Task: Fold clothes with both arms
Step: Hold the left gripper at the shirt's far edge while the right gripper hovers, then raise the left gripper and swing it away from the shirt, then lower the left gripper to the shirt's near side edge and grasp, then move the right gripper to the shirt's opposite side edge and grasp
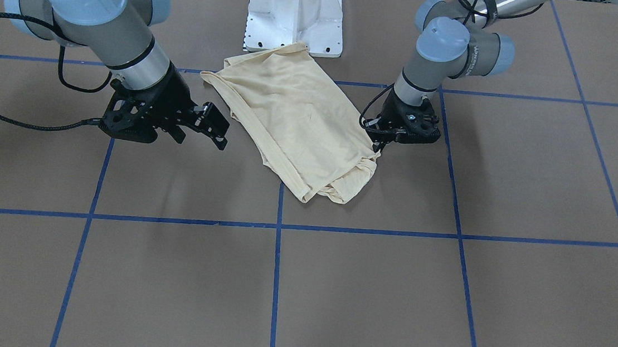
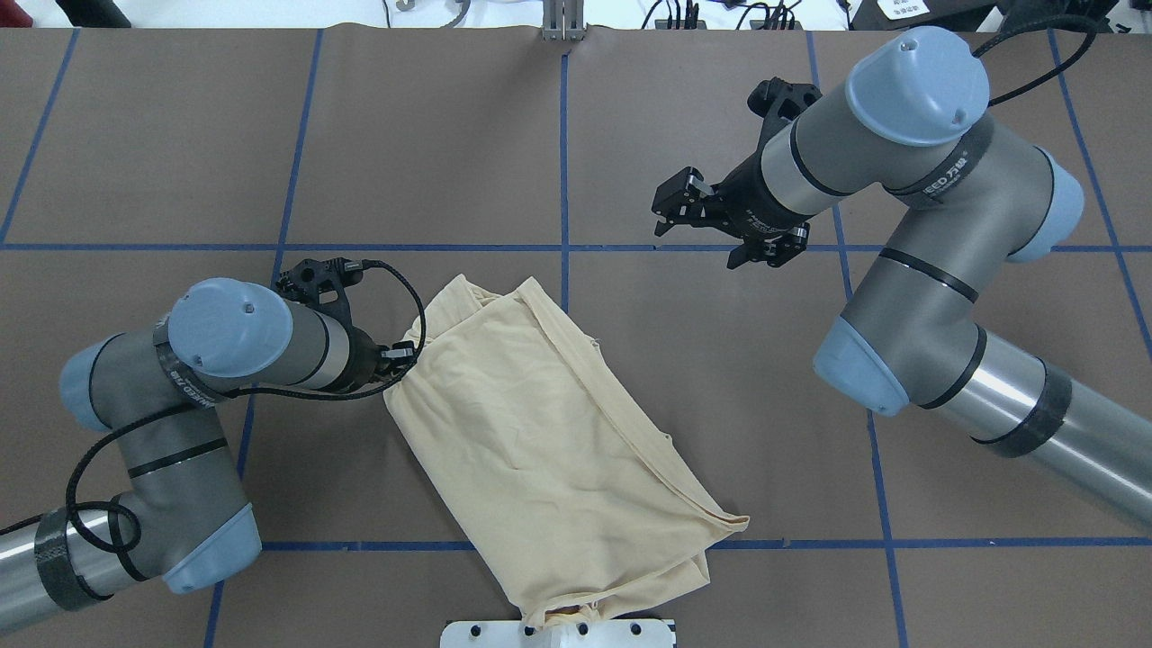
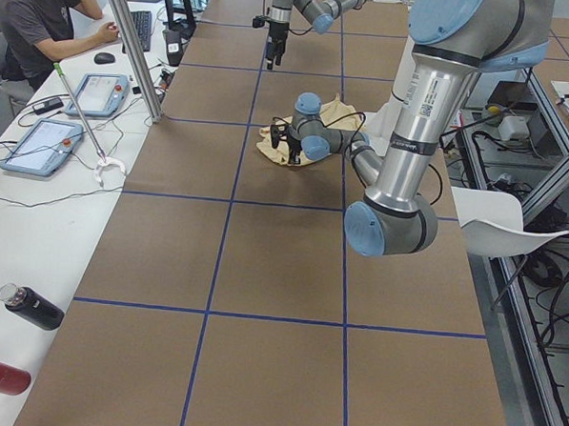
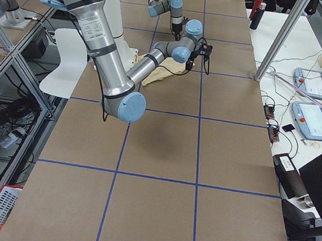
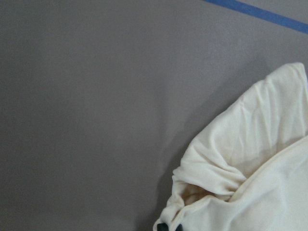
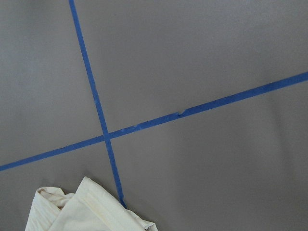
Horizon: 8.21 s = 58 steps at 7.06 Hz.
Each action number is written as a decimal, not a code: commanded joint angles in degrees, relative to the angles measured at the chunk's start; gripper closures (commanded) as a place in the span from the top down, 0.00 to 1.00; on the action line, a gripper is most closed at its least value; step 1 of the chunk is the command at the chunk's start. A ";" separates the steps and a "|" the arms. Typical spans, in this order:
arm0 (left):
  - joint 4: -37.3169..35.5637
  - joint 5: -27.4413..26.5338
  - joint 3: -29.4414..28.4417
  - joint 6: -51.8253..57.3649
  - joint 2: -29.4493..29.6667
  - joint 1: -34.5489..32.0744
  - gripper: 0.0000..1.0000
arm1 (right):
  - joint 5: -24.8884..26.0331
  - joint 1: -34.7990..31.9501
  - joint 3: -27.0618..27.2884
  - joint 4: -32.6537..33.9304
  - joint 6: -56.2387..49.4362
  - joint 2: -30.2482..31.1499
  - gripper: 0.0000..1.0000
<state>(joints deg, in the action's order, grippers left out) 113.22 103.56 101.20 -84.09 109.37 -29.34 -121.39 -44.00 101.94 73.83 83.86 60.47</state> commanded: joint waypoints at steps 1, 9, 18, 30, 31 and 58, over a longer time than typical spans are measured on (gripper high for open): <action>-0.28 -0.03 -1.61 0.24 2.67 -2.82 0.00 | -0.16 -0.47 -0.16 0.00 -0.01 0.00 1.00; 6.11 0.06 -26.73 0.50 23.77 -10.30 0.00 | 0.01 -0.92 -0.16 -0.09 -0.19 1.05 1.00; 15.98 -0.29 -39.59 2.44 25.98 -17.07 0.67 | 0.45 -0.65 -0.25 -0.09 -0.01 1.41 1.00; 31.79 5.73 4.27 -13.87 -13.66 -7.89 1.00 | 2.73 0.75 -0.34 -0.17 0.08 1.23 1.00; 35.81 0.47 3.39 -18.52 -13.75 -3.14 1.00 | 3.52 0.67 -0.34 -0.26 0.17 1.23 1.00; 26.71 -3.89 0.04 -21.21 -8.65 4.81 0.00 | 17.22 15.59 -10.35 12.38 11.24 -13.08 1.00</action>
<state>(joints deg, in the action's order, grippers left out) 139.92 99.67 101.17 -105.35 100.82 -24.43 -106.15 -30.59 94.28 83.68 93.62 51.07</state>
